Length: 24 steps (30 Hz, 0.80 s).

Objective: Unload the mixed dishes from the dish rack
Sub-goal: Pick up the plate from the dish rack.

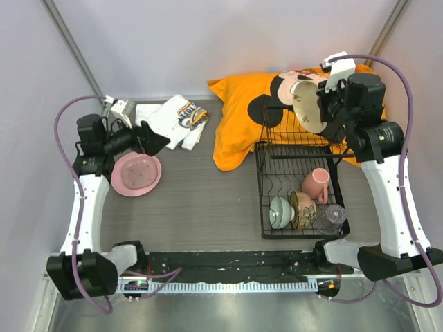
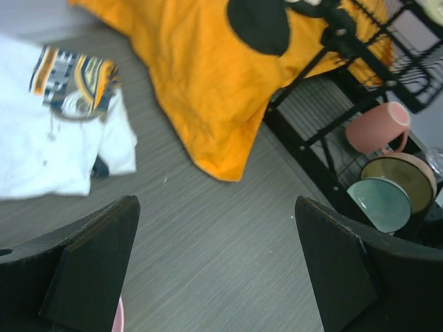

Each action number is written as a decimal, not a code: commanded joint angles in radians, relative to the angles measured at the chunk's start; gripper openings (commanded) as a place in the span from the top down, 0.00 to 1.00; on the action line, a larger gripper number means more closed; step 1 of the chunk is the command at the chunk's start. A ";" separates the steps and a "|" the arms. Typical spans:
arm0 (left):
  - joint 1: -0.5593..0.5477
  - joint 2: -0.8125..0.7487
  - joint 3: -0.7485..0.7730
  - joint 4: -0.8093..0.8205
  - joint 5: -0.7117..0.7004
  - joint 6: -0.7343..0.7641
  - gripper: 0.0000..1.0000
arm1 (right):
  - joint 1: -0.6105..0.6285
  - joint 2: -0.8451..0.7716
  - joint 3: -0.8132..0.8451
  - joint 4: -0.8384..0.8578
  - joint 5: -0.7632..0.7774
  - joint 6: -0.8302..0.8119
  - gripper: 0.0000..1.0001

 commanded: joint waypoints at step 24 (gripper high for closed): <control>-0.648 0.122 0.362 0.025 -0.205 0.034 0.00 | 0.175 -0.044 -0.020 -0.063 -0.778 0.011 0.99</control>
